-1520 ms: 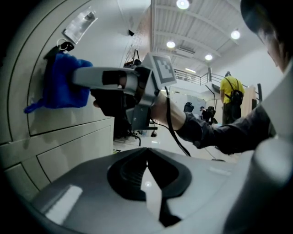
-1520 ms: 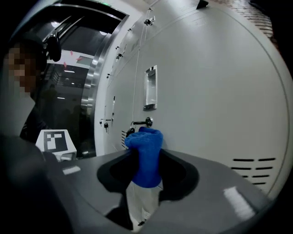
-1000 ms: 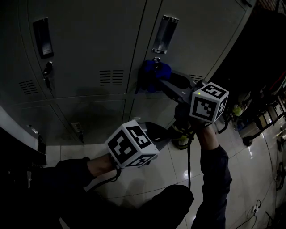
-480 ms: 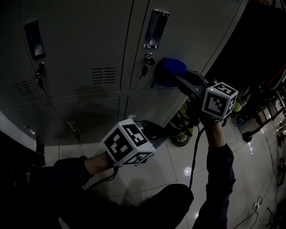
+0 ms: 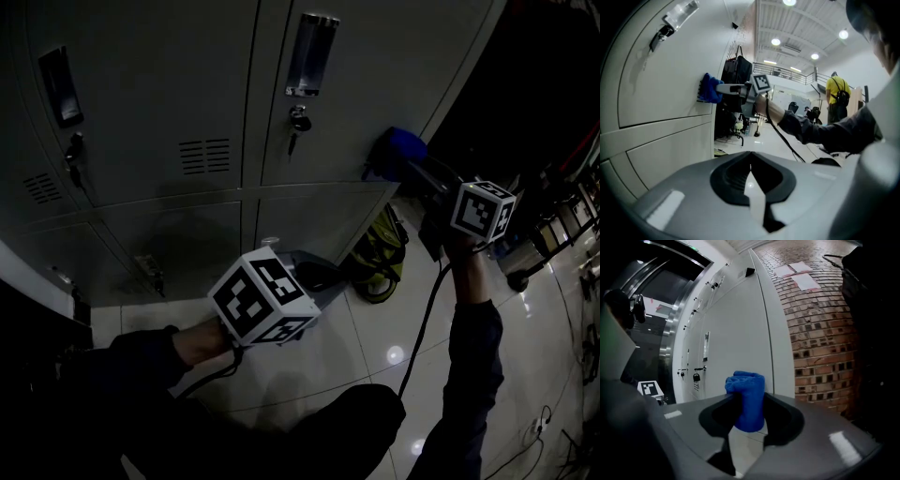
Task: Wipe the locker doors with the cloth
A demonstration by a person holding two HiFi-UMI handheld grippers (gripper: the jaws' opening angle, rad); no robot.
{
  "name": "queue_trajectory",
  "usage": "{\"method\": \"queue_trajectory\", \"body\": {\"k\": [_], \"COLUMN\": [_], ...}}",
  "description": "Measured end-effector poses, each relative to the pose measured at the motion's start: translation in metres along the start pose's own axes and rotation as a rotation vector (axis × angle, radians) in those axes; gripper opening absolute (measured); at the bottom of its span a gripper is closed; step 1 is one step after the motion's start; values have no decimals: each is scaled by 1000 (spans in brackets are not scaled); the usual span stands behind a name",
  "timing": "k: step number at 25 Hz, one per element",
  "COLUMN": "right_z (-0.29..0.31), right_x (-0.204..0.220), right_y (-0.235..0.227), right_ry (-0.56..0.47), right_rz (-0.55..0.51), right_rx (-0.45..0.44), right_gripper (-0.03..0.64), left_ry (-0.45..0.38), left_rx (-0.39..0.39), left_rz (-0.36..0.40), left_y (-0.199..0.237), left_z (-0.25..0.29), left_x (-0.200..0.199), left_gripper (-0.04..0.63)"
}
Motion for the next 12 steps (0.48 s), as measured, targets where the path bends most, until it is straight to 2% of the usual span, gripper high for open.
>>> {"method": "queue_trajectory", "body": {"k": [7, 12], "right_z": [-19, -20], "right_x": [1, 0], "right_y": [-23, -21], "right_ry": [25, 30], "right_rz": [-47, -50], "right_rx": [134, 153], "right_gripper": [146, 143], "left_ry": [14, 4], "left_rx": [-6, -26], "left_rz": [-13, -40], "left_y": [2, 10], "left_z": [-3, -11], "left_x": [11, 15], "left_gripper": [-20, -20]}}
Point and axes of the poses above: the fingertips, and each gripper's own axes: z forward along the fingers, y to its left, x out of its underside, the point moved 1 cm from there along -z, backward along the fingers, and after that the axes turned 6 degrees about -x, right-handed, at the moved point
